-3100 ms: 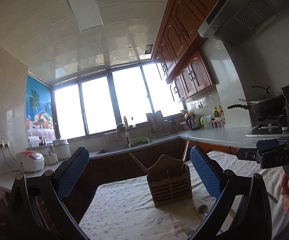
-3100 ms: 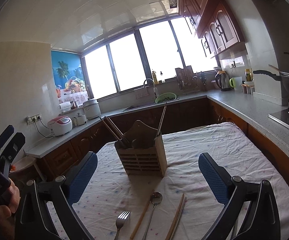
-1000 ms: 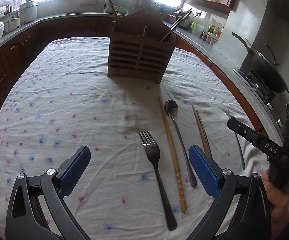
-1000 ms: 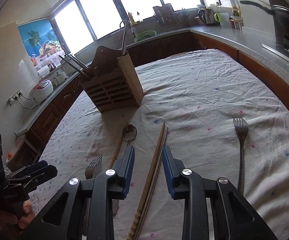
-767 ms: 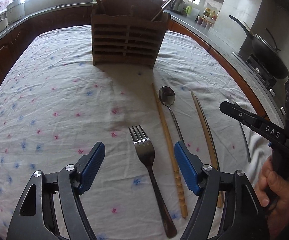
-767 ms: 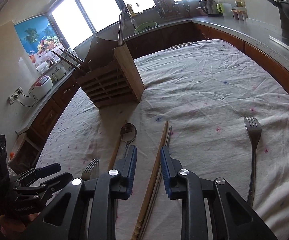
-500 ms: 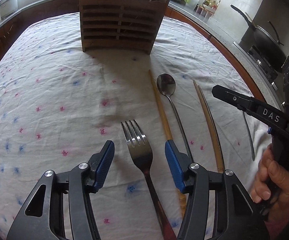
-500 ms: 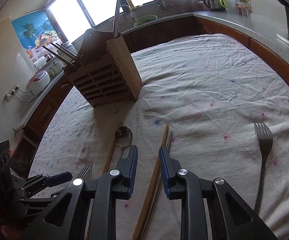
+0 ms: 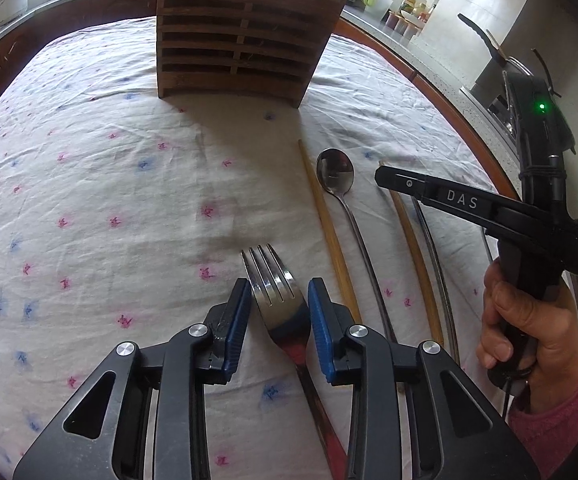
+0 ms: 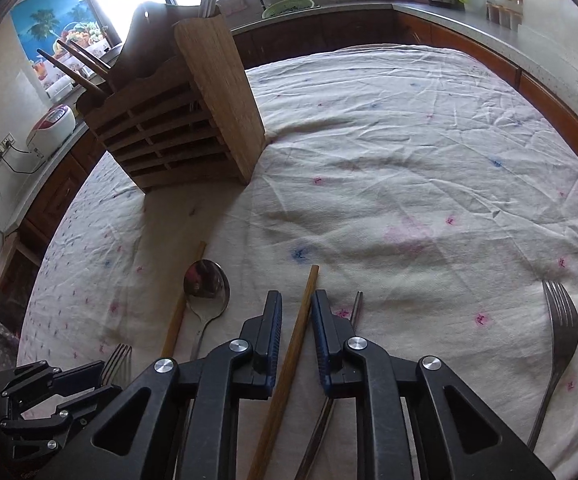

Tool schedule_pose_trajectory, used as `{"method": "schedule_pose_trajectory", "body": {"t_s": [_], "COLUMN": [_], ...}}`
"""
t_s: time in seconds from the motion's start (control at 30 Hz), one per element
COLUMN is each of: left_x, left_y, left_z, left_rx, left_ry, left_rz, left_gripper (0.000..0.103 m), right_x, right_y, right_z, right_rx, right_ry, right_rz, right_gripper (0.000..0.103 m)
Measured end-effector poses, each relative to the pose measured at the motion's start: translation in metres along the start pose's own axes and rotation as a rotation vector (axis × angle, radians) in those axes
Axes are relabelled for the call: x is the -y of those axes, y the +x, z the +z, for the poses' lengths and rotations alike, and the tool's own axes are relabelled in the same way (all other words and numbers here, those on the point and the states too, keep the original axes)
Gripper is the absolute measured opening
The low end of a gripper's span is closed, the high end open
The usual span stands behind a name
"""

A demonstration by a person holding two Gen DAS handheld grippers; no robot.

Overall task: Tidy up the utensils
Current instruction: 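Grasp a metal fork with the left tool while the right tool grasps a wooden chopstick, then lift the fork and chopstick and carry them over the wooden holder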

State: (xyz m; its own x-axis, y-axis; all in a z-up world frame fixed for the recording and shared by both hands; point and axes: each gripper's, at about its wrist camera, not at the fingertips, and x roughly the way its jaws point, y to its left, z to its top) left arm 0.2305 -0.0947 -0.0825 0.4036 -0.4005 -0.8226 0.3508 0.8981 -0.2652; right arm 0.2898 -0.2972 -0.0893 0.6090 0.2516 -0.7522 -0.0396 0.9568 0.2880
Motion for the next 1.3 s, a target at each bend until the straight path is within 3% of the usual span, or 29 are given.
{"method": "schedule_pose_trajectory", "body": {"t_s": [0.2,0.27,0.53,0.77,1.3], "left_x": [-0.002,0.002,0.002,0.010,0.009], "left_y": [0.001,0.002,-0.001,-0.039,-0.130], "left_z": [0.003,0.004,0.003,-0.002,-0.010], "left_rx": [-0.020,-0.027,-0.022,0.066,0.297], "left_ry": [-0.020,-0.006,-0.015,0.016,0.003], "left_rz": [-0.012,0.004,0.002,0.001,-0.018], "left_gripper": [0.028,0.028,0.026,0.023,0.021], "right_x": [-0.009,-0.011,-0.017,-0.023,-0.042], "right_y": [0.006,0.006,-0.025,-0.070,-0.158], "right_z": [0.007,0.006,-0.001,-0.007,-0.017], "right_rx": [-0.017,-0.013,0.058,0.133,0.318], "right_ry": [-0.055,-0.061,-0.034,-0.021,-0.042], "right_rz": [-0.044,-0.048,0.040,0.102,0.154], "right_gripper": [0.015,0.007,0.006,0.005,0.005]}}
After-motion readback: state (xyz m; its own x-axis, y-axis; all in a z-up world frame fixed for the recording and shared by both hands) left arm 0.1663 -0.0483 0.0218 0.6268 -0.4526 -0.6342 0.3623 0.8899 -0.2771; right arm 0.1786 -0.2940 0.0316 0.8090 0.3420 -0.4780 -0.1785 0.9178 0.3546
